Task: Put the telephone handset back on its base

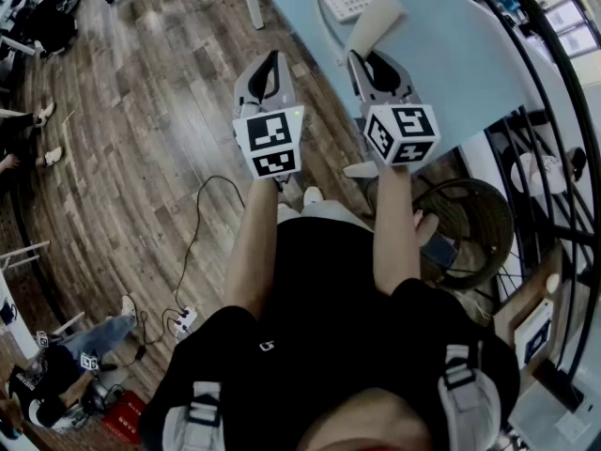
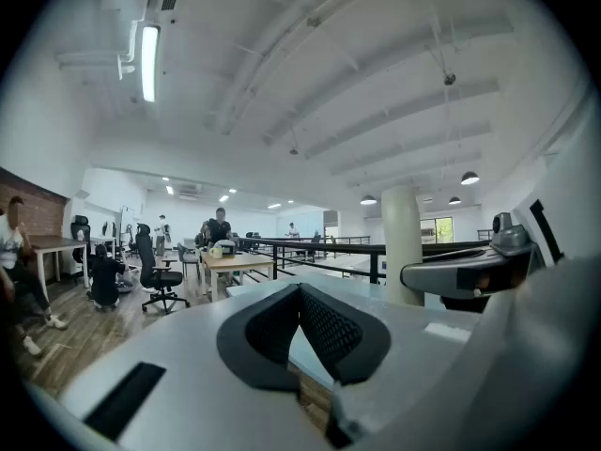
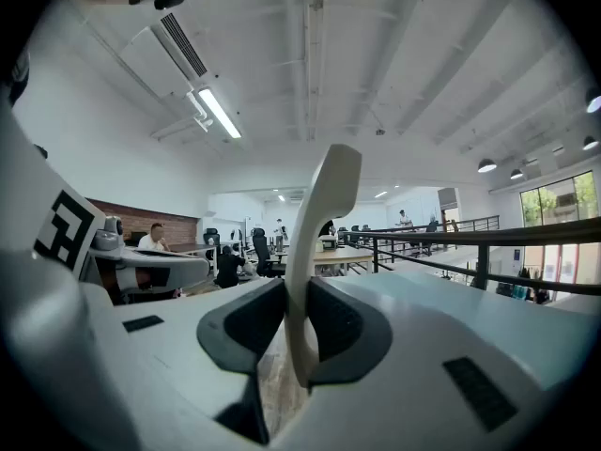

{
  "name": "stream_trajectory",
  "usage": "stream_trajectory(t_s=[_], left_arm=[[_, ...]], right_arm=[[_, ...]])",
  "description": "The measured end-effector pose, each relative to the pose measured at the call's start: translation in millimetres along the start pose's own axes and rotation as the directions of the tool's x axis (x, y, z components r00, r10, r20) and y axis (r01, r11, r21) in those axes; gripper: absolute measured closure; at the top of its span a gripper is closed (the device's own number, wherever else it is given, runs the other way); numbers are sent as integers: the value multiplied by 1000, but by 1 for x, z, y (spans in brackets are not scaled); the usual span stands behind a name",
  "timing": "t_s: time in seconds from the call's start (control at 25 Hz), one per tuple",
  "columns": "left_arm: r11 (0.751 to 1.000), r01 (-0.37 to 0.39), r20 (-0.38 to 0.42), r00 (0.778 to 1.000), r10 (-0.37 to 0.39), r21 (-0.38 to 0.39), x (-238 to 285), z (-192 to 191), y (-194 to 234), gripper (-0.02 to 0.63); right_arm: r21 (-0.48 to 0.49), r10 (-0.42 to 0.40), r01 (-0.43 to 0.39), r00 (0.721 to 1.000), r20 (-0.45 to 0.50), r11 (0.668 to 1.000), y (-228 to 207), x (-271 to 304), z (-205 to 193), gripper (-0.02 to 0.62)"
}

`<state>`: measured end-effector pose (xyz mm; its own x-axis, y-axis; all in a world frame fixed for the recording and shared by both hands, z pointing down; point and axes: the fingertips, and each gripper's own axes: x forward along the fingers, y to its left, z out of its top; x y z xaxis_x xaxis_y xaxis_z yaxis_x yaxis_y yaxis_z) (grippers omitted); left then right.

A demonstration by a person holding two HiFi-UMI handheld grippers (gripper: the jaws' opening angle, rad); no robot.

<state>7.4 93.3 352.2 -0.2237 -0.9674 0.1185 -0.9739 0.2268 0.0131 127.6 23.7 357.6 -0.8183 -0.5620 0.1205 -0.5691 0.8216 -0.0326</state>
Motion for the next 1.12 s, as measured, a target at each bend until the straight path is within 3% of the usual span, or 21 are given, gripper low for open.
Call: stream_trajectory(t_s=[0.68,1.12], left_arm=[[999,-14,-2,1000,14,51,27,6,-2,606],[998,-11,2,1000,11,65,50,10,-11,606]], right_arm=[[123,25,-27,1000,13,992,-29,31,-5,520],[130,74,-76,997,21,989,-45,52,-3,520]])
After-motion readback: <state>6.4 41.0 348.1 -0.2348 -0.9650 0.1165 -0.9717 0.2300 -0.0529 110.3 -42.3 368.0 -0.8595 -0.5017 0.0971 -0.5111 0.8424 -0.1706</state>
